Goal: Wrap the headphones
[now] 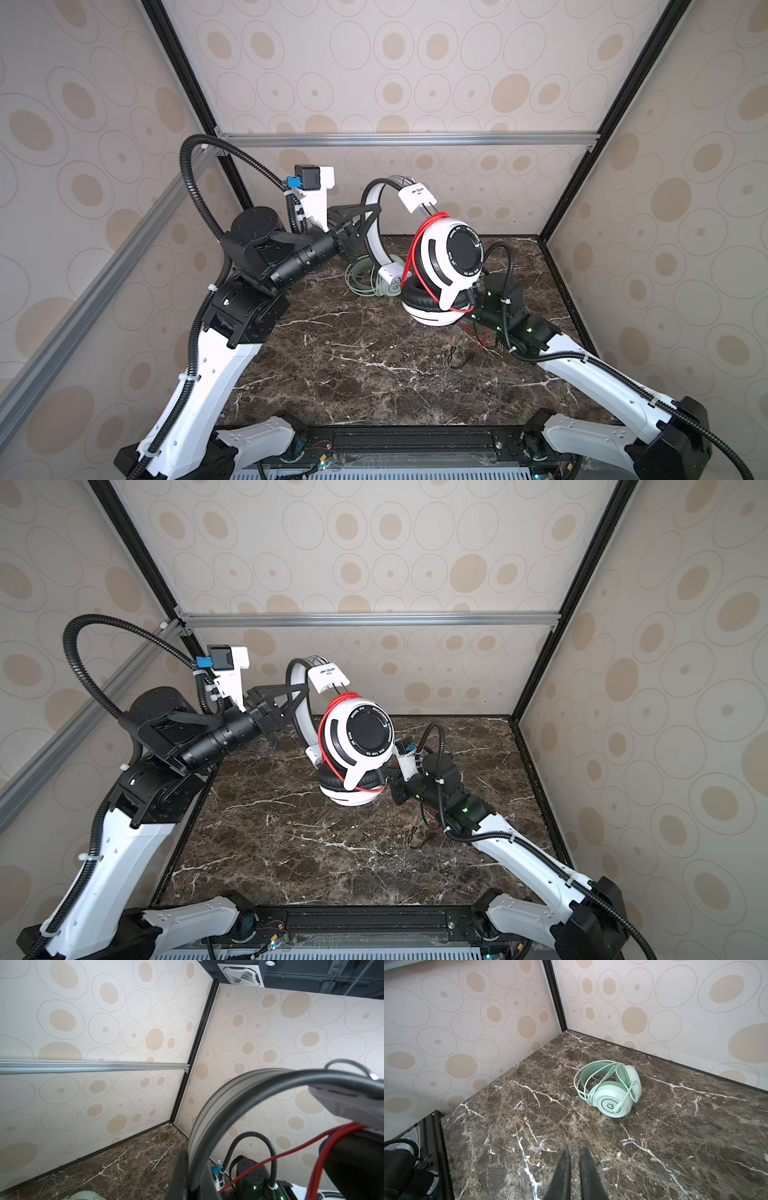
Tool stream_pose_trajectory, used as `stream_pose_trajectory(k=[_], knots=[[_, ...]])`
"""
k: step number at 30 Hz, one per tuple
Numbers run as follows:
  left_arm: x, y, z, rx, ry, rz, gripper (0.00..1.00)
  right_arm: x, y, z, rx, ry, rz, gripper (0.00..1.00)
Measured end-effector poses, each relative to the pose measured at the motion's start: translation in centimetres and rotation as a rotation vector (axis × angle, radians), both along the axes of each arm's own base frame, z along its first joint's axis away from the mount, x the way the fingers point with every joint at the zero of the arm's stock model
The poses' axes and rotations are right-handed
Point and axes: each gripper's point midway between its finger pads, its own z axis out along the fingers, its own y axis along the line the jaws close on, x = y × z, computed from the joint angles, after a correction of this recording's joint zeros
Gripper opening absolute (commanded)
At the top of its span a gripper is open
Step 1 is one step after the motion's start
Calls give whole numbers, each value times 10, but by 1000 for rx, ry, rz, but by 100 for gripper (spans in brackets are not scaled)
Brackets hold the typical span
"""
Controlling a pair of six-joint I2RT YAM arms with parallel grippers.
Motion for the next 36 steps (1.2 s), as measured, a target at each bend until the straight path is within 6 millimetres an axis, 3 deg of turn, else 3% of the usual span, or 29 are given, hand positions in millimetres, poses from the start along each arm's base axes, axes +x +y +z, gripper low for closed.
stream_pose_trajectory(k=[11, 21, 32, 36], knots=[[17, 10, 14, -45, 0, 99, 0, 3, 3, -26, 2, 54, -6, 9], [29, 43, 34, -132, 4, 287, 0, 2, 3, -40, 7, 89, -15, 4], [49, 80, 22, -208, 99, 519, 0, -2, 4, -42, 2, 96, -7, 0], [53, 90, 19, -226, 112, 585, 0, -12, 10, -43, -24, 87, 15, 0]])
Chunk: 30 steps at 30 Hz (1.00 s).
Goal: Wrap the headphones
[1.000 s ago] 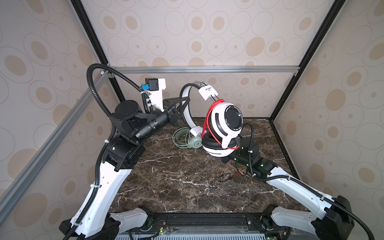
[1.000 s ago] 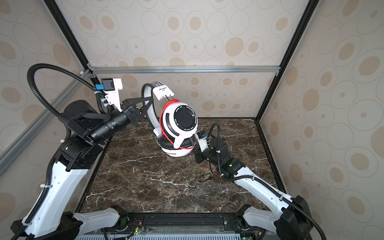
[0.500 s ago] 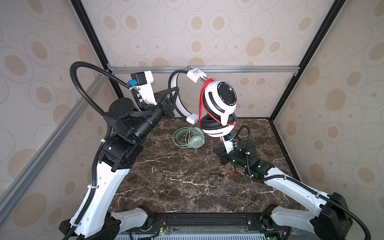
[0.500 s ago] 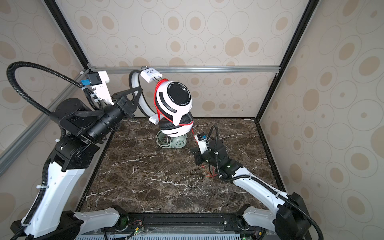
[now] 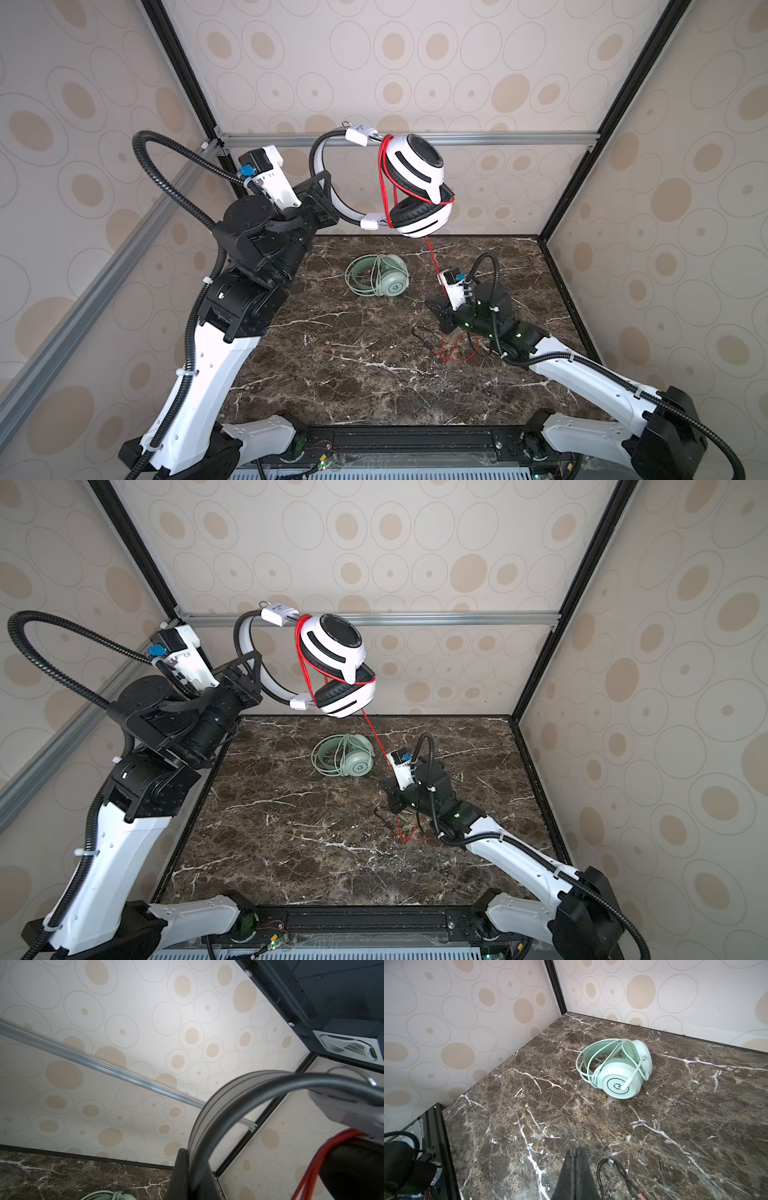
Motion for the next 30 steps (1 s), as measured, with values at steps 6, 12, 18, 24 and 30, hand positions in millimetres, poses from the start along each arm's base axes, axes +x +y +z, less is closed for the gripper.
stream_pose_trajectory(k=[6, 12, 18, 24, 30], knots=[[7, 1, -6, -10, 22, 26, 0, -17, 12, -6, -78, -8, 44, 0], [18, 3, -17, -18, 56, 67, 0, -27, 21, -11, -124, -18, 64, 0], [26, 6, -29, -15, 94, 109, 0, -34, 34, -19, -161, -14, 78, 0], [35, 8, -46, 3, 137, 146, 0, -40, 46, -27, -191, -6, 98, 0], [44, 18, -56, 35, 162, 205, 0, -49, 57, -28, -204, -11, 125, 0]])
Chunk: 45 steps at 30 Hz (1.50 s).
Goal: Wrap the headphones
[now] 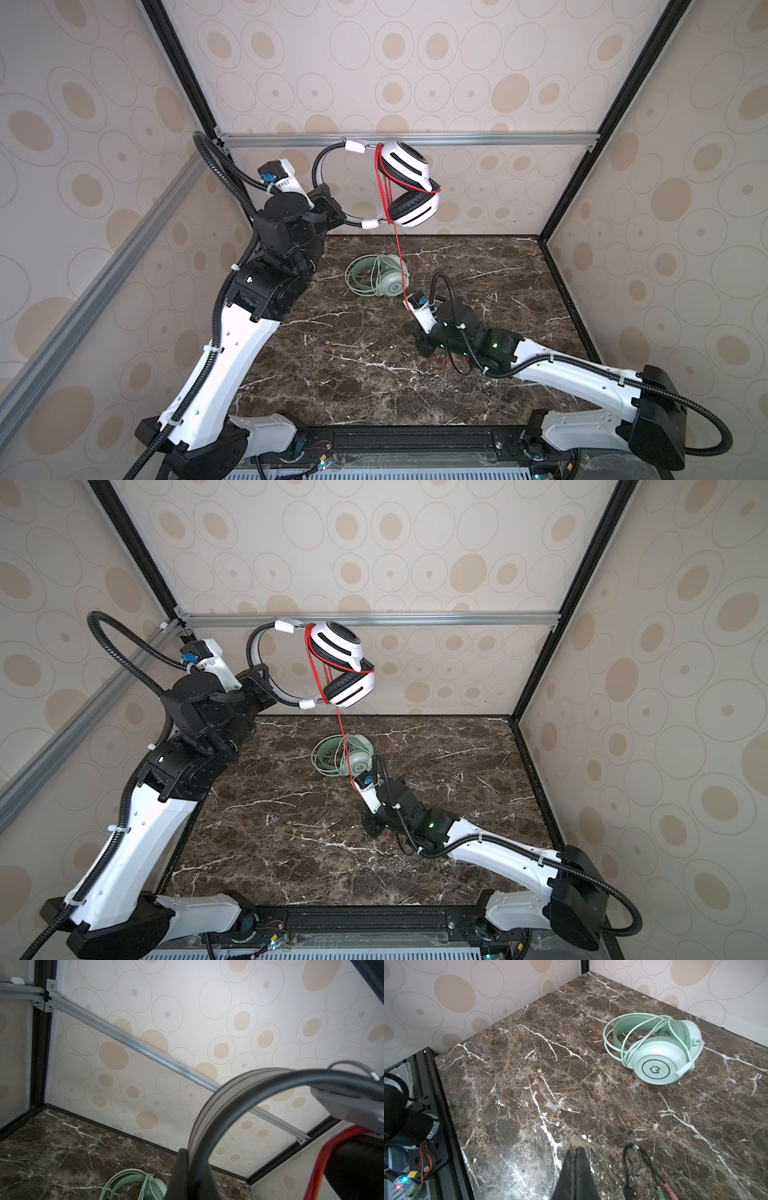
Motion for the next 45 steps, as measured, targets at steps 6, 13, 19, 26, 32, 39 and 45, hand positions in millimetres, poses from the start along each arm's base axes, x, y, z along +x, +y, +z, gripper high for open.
stream_pose_trajectory(k=[6, 13, 19, 26, 32, 39, 45], knots=[[11, 11, -18, 54, 40, 49, 0, -15, 13, -1, -2, 1, 43, 0], [25, 20, -51, 126, 112, 92, 0, -26, 31, 2, -4, 2, 89, 0], [33, 24, -80, 234, 170, 128, 0, -34, 44, 22, 4, -29, 131, 0], [39, 30, -141, 428, 299, 154, 0, -30, 45, 58, 18, -114, 130, 0], [36, 33, -186, 550, 392, 137, 0, -22, 41, 99, 6, -215, 120, 0], [27, 30, -209, 612, 426, 76, 0, -15, 35, 136, -19, -320, 105, 0], [16, 23, -218, 653, 428, -13, 0, -8, 25, 144, -78, -354, 97, 0]])
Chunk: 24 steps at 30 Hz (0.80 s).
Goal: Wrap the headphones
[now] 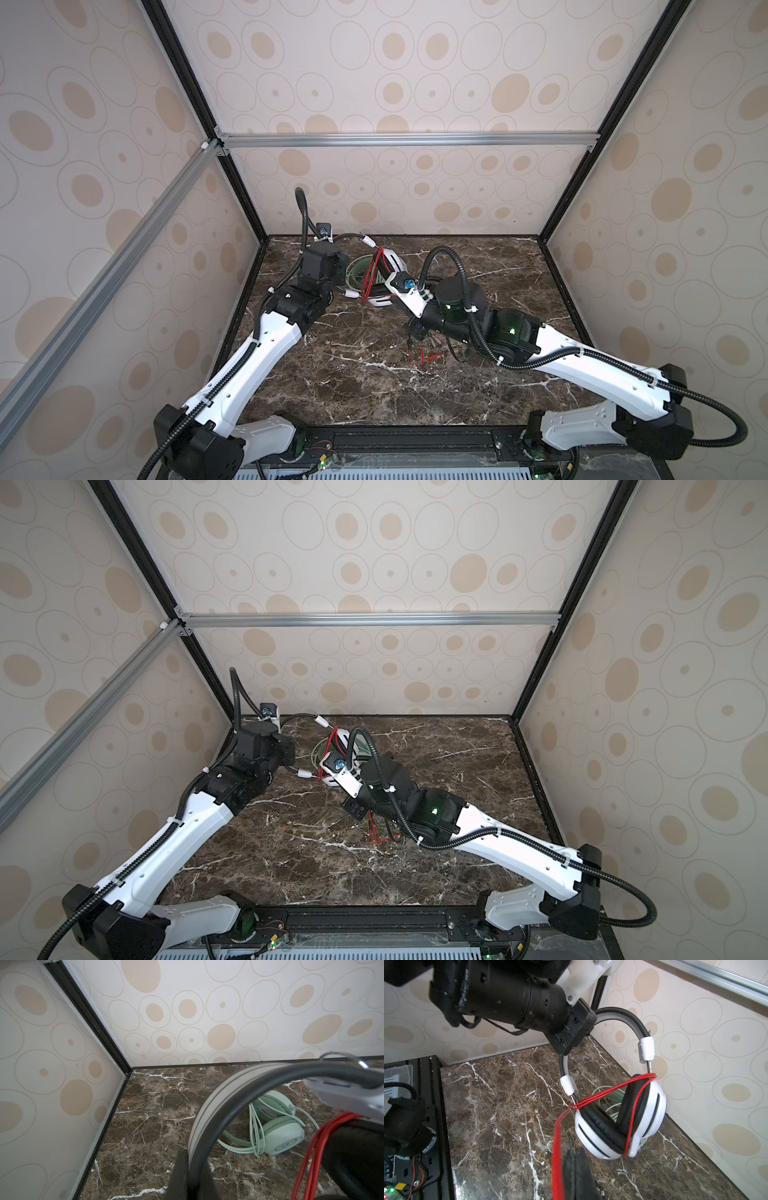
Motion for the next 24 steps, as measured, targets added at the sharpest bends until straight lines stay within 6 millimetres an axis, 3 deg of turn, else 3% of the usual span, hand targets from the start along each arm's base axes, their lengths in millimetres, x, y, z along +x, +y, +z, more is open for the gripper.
stream_pose_trajectory(k=[7, 14, 24], knots=[[-14, -21, -10, 37, 64, -161, 0, 11, -11, -6, -129, -42, -25, 0], [-36, -29, -14, 56, 104, -260, 0, 30, -31, -12, -187, -48, -77, 0], [-60, -41, -11, 46, 114, -375, 0, 58, -59, 3, -150, -28, -143, 0]])
